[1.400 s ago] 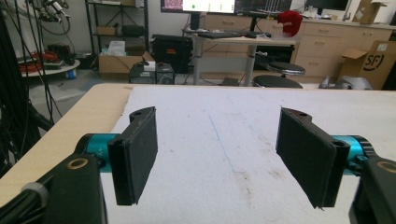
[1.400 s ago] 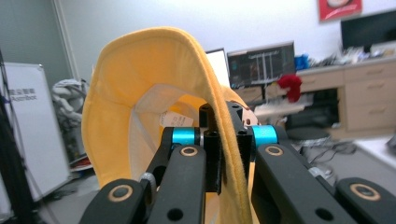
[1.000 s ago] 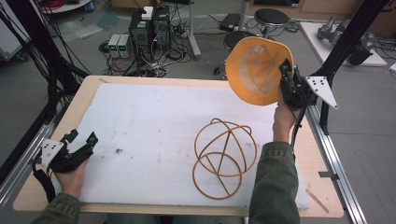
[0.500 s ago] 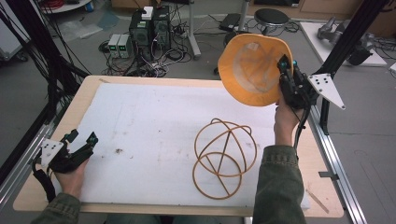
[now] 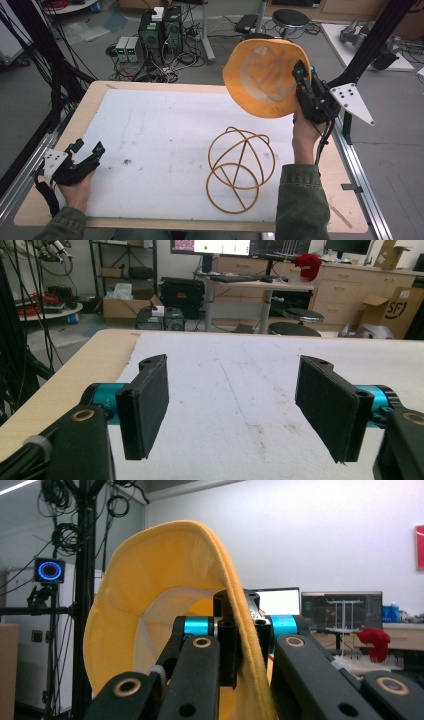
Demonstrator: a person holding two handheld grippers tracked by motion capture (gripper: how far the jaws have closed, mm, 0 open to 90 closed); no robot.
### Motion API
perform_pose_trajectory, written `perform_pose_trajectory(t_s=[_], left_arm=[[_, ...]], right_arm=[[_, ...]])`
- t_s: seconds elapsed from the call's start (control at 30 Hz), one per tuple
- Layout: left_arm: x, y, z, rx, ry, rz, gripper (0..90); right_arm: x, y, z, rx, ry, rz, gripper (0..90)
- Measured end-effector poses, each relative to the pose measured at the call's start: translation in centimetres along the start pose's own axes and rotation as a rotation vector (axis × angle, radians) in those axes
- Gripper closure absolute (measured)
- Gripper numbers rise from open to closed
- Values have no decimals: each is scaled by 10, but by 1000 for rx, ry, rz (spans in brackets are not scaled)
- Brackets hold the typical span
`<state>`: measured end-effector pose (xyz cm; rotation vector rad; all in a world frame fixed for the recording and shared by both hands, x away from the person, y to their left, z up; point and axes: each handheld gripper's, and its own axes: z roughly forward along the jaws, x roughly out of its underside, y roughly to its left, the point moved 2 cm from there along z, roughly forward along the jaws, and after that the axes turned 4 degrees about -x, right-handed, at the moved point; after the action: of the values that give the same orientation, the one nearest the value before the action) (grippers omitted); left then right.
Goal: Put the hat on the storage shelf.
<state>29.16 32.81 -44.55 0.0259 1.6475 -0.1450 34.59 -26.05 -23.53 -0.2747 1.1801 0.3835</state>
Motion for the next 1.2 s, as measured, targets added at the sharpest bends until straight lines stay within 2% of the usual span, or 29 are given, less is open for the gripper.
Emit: perform_pose_trajectory(t_s=[0.6,0.83,0.97,1.2], left_arm=[[-1,1,-1,-1,-4,1,298],[-1,1,-2,-3,-6,-4,299],[-1,0,-2,0,-6,-3,299],[-1,1,-2,1,-10,-7,299]], right_arm=[[-6,44,-26,-122,16,-173,867],[-5,52,-48,-150,-13,-161,865],[-4,61,-60,-177,-20,-182,864],[4,76,-79,-269,-33,-219,852]])
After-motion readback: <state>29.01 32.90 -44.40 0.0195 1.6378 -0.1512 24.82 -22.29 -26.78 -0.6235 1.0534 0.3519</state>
